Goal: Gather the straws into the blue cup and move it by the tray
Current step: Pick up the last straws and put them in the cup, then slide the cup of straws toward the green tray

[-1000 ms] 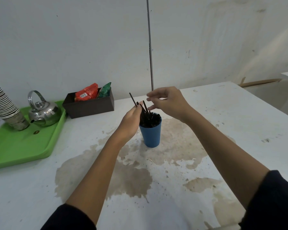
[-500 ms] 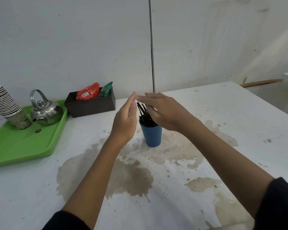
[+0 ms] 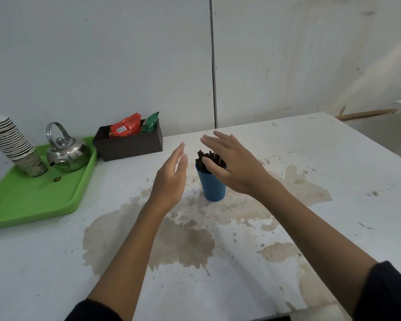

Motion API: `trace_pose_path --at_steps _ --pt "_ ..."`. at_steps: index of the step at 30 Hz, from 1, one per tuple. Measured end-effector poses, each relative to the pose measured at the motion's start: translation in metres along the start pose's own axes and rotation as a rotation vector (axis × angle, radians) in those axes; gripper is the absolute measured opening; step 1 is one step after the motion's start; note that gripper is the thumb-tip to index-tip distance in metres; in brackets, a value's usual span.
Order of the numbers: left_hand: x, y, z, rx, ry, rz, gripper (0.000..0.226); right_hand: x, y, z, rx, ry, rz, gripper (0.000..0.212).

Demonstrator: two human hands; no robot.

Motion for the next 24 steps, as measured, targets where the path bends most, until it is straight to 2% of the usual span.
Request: trace_pose_path --at_steps 4,6,11,14,18,21,24 --pt "0.012 0.001 -0.049 -0.660 -0.134 -0.034 0.056 -0.012 0.008 -0.009 0.075 -0.065 -0.049 0.045" --pt "0.019 0.006 -0.067 -0.814 -0.177 -0.076 0.061 -0.013 0.017 -0.009 0.155 -0.098 -0.088 0.045" --pt "0.025 0.009 -0.075 -0.839 -0.146 -0.028 0.060 0.000 0.029 0.004 0.253 -0.128 -0.101 0.044" --pt "0.026 0.009 -0.074 -0.834 -0.134 -0.016 0.060 0.004 0.034 0.007 0.209 -0.105 -0.063 0.043" --pt "0.024 0.009 -0.077 -0.837 -0.136 0.005 0.062 0.003 0.039 -0.001 0.259 -0.165 0.018 0.047" --pt "0.024 0.008 -0.079 -0.829 -0.123 0.022 0.062 0.003 0.046 -0.007 0.295 -0.231 0.014 0.048" --pt "0.025 0.007 -0.080 -0.828 -0.119 0.023 0.060 0.002 0.049 -0.006 0.347 -0.217 0.020 0.047"
Point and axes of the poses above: each hand's wrist, its own x-axis away from the middle knuckle, its own y-axis out of the palm, z = x × y, the point moved 5 cm from there along -x, towards the middle knuckle, and after that the axes turned 4 degrees about x, right-handed, at the moved point
